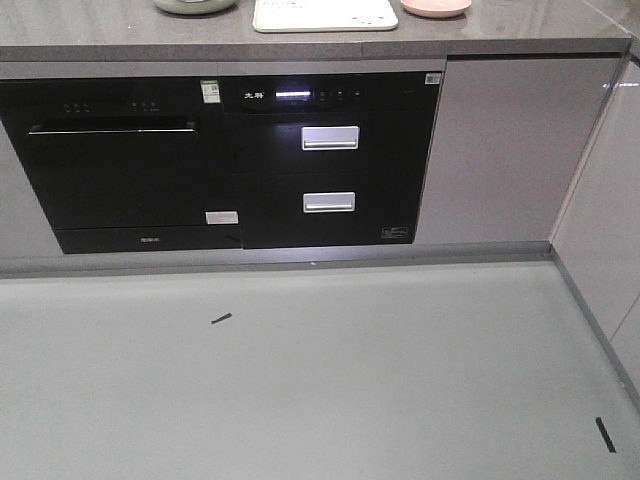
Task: Transfer vegetables to tray and serve
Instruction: 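Drive the base forward to the counter facing the tray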
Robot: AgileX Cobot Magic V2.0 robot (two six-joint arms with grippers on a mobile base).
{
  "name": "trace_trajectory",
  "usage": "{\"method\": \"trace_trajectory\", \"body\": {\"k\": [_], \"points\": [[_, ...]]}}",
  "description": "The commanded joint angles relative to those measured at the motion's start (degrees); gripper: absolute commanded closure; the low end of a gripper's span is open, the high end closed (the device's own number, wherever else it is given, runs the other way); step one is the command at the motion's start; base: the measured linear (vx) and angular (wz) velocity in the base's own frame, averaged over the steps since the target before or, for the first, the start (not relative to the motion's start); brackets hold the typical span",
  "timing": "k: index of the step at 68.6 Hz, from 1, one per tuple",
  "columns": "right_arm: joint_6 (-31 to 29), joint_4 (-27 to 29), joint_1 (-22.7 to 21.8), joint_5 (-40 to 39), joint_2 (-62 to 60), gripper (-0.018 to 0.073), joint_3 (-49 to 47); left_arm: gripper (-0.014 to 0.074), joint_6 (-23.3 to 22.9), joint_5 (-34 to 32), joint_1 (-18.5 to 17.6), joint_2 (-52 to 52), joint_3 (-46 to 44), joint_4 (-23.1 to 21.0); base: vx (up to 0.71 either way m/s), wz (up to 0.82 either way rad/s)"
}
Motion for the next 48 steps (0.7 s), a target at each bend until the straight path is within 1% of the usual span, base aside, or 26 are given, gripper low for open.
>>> {"method": "trace_trajectory", "body": {"k": [1, 48], "points": [[0.00, -0.25, -0.29, -4.42, -0.46, 0.0565, 0.93, 0.0602, -0.29, -4.30, -0.14, -0.83, 1.56, -0.53, 0.20, 0.03], [0.00, -0.25, -0.29, -4.42, -0.46, 0.0565, 0.93, 0.0602, -0.29, -4.30, -0.14, -0.83, 1.56, -0.53, 0.21, 0.02]]}}
